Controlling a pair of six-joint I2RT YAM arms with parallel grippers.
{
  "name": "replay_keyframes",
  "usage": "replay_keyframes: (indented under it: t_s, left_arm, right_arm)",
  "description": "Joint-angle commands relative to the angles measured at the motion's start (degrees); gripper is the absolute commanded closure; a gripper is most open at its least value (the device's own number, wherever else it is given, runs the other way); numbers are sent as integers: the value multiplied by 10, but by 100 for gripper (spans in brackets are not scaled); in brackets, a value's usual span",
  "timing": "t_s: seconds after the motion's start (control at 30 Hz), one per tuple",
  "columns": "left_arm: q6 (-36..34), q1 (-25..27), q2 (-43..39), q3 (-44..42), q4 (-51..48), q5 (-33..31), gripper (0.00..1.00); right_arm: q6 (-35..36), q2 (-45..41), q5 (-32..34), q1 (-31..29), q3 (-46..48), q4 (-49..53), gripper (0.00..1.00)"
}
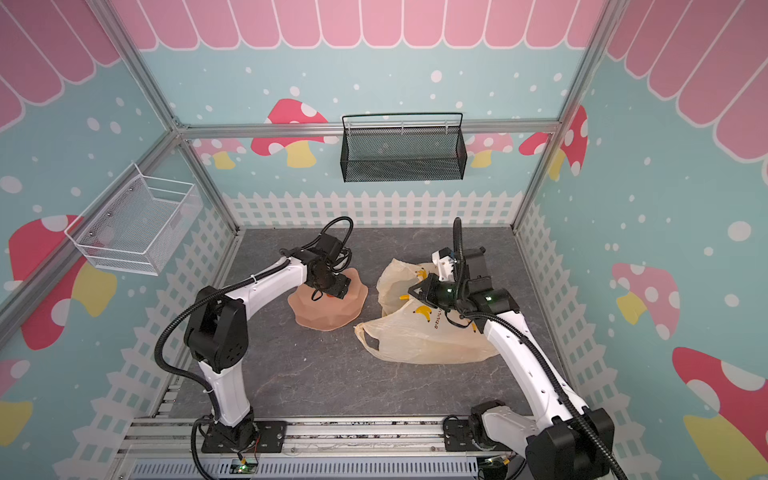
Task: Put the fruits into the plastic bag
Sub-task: 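Lower the open left gripper around the pale strawberry in the bowl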
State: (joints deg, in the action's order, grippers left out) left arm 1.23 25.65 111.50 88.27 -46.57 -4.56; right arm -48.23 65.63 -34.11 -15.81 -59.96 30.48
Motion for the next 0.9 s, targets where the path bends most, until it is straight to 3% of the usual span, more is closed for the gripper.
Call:
replay_keyframes:
  t_s: [0.0, 0.23, 0.87]
  left_arm:
    - [-35, -11, 12, 23, -14, -3, 20]
    - [-58, -19, 47, 42, -29, 12, 20]
    - [-42, -36, 107, 90, -28, 60, 22]
  right_arm:
    - [6, -9, 0, -3, -1, 3, 100]
    - [6, -7, 2, -3, -3, 6, 100]
    - [1, -9, 6, -3, -2, 4, 100]
